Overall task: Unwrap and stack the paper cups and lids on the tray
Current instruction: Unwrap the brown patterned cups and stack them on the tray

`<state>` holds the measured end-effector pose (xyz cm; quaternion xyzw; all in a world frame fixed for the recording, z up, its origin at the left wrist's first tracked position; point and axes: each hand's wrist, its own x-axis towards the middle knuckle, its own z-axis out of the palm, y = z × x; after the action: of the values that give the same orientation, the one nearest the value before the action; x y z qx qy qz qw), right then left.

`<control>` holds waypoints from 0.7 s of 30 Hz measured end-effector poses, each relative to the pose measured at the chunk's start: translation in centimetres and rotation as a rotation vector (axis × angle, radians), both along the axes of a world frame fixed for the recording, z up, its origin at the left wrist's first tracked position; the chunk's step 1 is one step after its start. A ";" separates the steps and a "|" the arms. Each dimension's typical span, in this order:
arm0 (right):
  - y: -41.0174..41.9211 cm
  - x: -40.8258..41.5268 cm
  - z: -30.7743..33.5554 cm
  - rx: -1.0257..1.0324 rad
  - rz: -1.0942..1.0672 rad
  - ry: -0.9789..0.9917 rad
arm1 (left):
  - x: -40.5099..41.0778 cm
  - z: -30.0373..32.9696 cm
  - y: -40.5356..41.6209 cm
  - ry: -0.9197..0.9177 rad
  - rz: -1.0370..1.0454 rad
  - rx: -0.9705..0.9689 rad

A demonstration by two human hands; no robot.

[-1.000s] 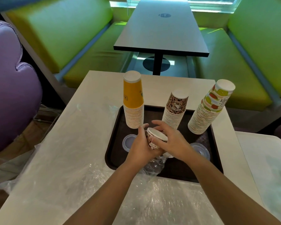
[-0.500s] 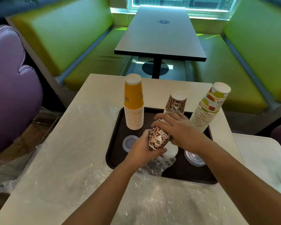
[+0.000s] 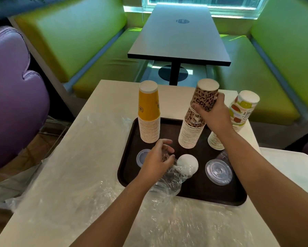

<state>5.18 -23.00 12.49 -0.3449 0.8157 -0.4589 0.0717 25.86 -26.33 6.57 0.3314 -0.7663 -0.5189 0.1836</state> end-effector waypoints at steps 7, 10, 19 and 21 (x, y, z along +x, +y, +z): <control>-0.2 0.1 -3.3 0.162 0.014 -0.032 | -0.3 -0.1 -0.4 0.003 0.022 0.015; -0.1 0.4 -4.1 0.167 0.015 -0.012 | -0.3 -0.2 -0.4 0.011 0.030 0.037; 5.7 5.2 -2.3 -0.128 0.042 -0.203 | -0.2 0.5 0.0 0.054 0.018 0.021; 7.5 7.5 -1.9 0.051 0.269 -0.399 | -0.3 0.8 0.4 0.072 0.023 0.007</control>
<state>12.72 -15.52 10.58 -0.3511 0.7432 -0.4837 0.3008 25.59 -25.90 7.38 0.3219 -0.7534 -0.5311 0.2159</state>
